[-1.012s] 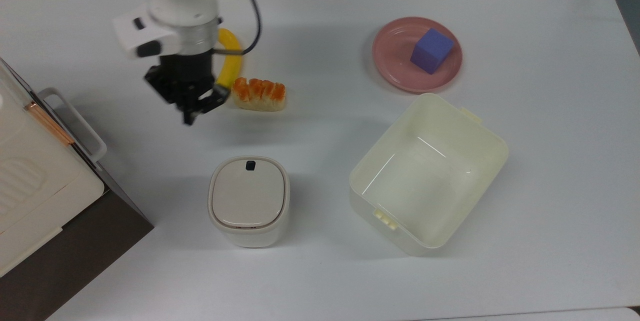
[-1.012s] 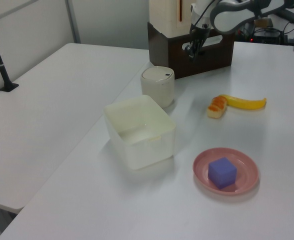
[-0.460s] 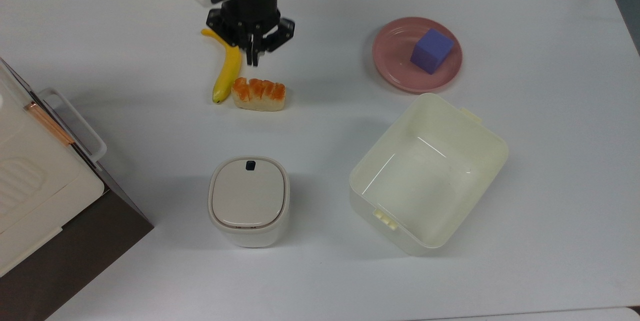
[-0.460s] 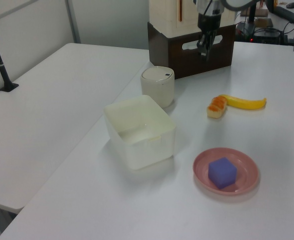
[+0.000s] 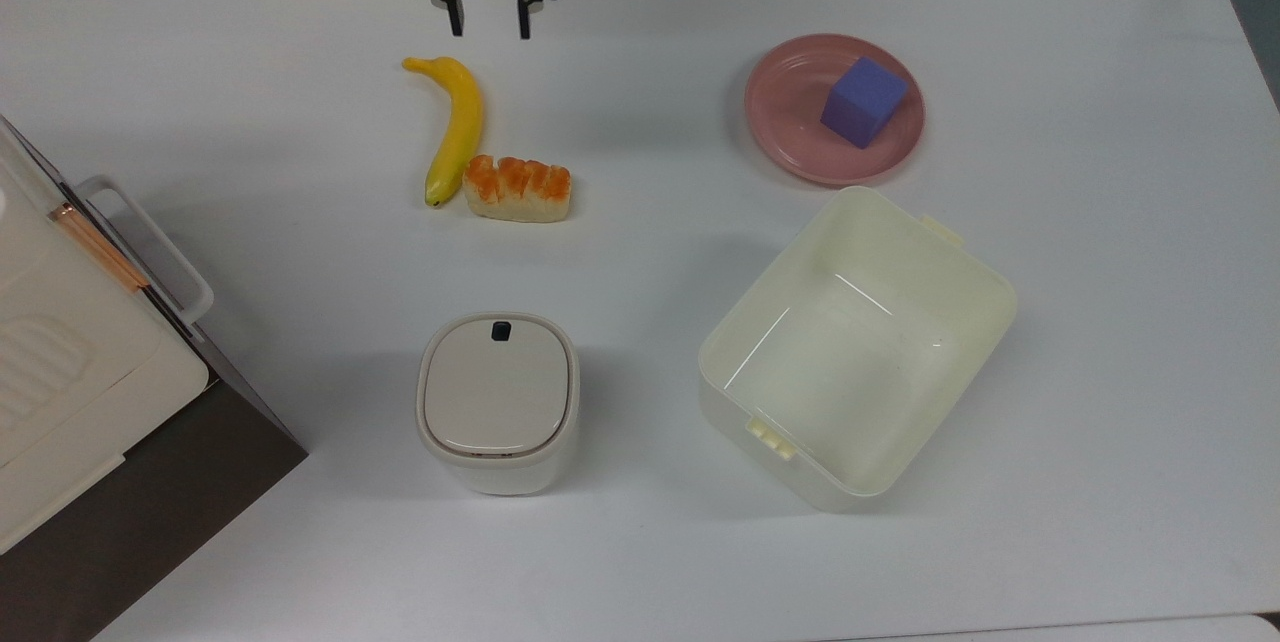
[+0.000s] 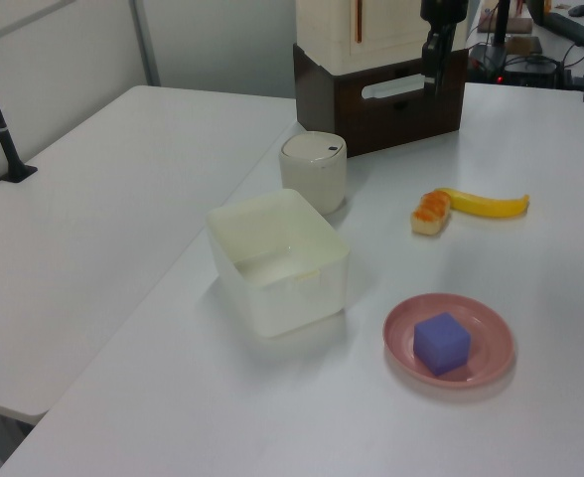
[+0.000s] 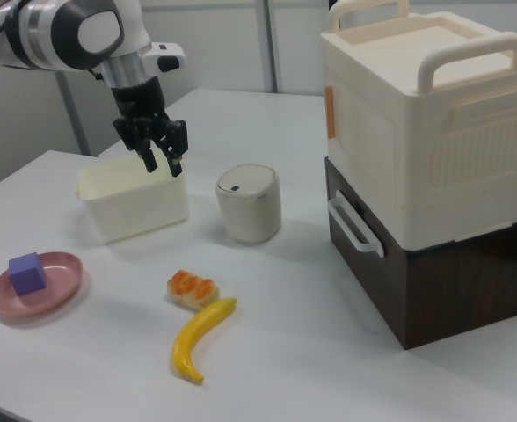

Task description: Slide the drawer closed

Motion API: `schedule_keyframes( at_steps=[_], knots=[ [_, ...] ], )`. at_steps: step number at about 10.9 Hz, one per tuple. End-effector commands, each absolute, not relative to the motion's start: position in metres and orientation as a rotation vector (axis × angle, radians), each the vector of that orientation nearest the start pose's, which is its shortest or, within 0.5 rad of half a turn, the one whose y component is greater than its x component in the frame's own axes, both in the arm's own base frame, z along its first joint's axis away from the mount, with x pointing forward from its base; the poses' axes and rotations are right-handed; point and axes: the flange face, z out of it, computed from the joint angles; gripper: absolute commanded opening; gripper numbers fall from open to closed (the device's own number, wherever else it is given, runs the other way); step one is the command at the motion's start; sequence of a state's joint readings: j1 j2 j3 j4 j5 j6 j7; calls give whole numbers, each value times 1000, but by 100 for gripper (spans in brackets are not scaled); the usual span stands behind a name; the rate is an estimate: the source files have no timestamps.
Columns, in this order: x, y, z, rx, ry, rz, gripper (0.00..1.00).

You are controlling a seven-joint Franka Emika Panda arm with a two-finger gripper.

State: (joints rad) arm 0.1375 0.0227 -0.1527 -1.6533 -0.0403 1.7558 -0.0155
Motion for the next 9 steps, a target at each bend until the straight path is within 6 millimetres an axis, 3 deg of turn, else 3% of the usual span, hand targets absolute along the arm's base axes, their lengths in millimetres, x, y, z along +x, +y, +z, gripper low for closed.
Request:
schedule_keyframes(
  at_steps=[1, 9],
  knots=[
    [567, -7, 586, -3172, -51, -96, 100],
    [562, -7, 580, -3175, -53, -11, 100]
  ],
)
